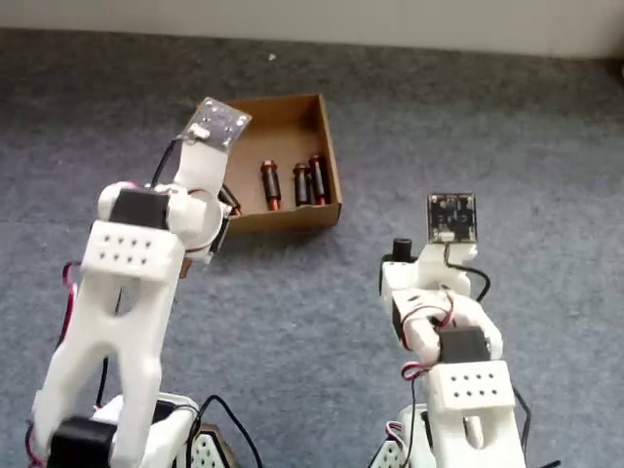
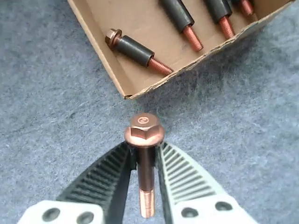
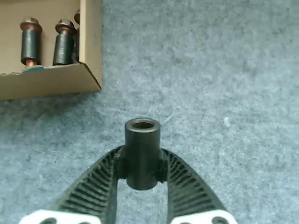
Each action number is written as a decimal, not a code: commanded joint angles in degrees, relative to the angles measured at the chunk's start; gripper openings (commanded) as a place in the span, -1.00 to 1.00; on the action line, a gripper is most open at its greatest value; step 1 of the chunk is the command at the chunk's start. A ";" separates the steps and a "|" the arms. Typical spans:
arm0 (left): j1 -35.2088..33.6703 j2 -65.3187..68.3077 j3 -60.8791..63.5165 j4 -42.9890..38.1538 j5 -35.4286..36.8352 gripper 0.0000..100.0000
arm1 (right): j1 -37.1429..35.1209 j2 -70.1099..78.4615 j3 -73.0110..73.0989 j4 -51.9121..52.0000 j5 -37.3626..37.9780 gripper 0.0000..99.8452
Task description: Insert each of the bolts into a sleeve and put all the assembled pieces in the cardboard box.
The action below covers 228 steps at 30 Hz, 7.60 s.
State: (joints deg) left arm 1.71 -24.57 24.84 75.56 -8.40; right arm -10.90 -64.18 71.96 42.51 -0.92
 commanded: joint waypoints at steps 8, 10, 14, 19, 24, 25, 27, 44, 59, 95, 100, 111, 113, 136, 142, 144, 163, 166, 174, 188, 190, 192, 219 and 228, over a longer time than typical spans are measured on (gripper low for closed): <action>1.54 -35.56 18.33 -10.99 11.43 -0.99 | -5.23 -8.40 0.66 -0.66 -0.70 -0.99; 1.54 -39.87 19.65 -10.99 14.15 -0.99 | -6.29 -9.45 0.66 -0.57 -0.70 -0.99; 1.54 -47.34 21.85 -12.04 18.81 -0.99 | -8.75 -12.97 0.75 -0.57 -0.70 -0.99; 6.20 -55.25 28.79 -17.67 20.13 -0.99 | -11.30 -19.65 3.82 -0.40 -0.70 -0.99; 10.77 -64.75 38.11 -26.55 20.22 -0.99 | -11.56 -27.21 7.25 -0.48 -0.70 -0.99; 11.56 -66.86 40.04 -28.40 20.22 -0.99 | -11.56 -28.53 7.96 -0.48 -0.70 -0.99; 13.14 -71.16 43.56 -31.56 20.22 -0.99 | -11.65 -31.16 9.54 -0.48 -0.70 -0.99; 20.70 -79.60 50.68 -45.80 32.79 -0.99 | -20.53 -40.92 25.98 -17.10 -0.18 -0.99; 26.15 -79.60 50.68 -45.89 33.67 -0.99 | -29.05 -40.92 27.03 -18.07 8.18 -0.99; 28.62 -79.52 53.93 -37.63 33.58 -0.99 | -30.02 -40.92 26.59 -20.53 13.89 -0.99; 28.35 -79.52 53.41 -34.29 33.58 -0.99 | -30.02 -40.92 26.59 -20.53 13.89 -0.99; 25.36 -79.52 51.47 -23.91 28.22 -0.58 | -29.32 -40.92 26.86 -20.53 13.54 -0.99; 23.08 -79.52 49.63 -21.27 28.04 -0.58 | -28.35 -40.92 27.03 -20.53 13.45 -0.99; -4.97 -79.60 70.55 -17.14 22.24 -0.99 | -24.40 2.68 -10.42 -23.25 9.05 -0.99; -6.46 -79.34 72.31 -22.15 22.24 -0.99 | -21.32 28.09 -17.19 -48.22 9.05 -0.99; -6.64 -79.34 72.31 -22.15 22.24 -0.99 | -20.53 36.26 -19.12 -56.04 9.05 -0.99; -6.73 -79.16 72.31 -22.07 22.24 -0.99 | -18.24 74.86 -38.64 -60.00 8.79 -0.77; -6.73 -79.16 72.31 -22.07 22.24 -0.99 | -18.33 72.13 -38.55 -58.77 8.88 -0.75; -6.73 -79.16 72.31 -22.07 22.24 -0.99 | -19.12 51.82 -28.44 -46.20 8.97 -0.75; -6.73 -79.16 72.31 -22.07 22.24 -0.99 | -13.93 3.82 4.26 -23.43 8.70 -0.75; -6.73 -79.16 72.31 -22.07 22.24 -0.99 | -12.44 -1.27 7.34 -20.88 8.70 -0.75; -6.73 -79.16 72.31 -22.07 22.24 -0.99 | -10.95 -5.76 10.68 -19.38 8.70 -0.75; -6.46 -79.08 72.31 -20.13 22.24 -0.99 | -4.35 -39.16 32.57 14.02 -4.57 -0.75; -6.46 -79.16 72.31 -9.14 22.24 -0.99 | -4.26 -39.43 32.57 25.01 -4.57 -0.75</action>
State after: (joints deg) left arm -4.62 -103.78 95.96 63.43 14.55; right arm -15.82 -103.65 95.87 66.15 -5.05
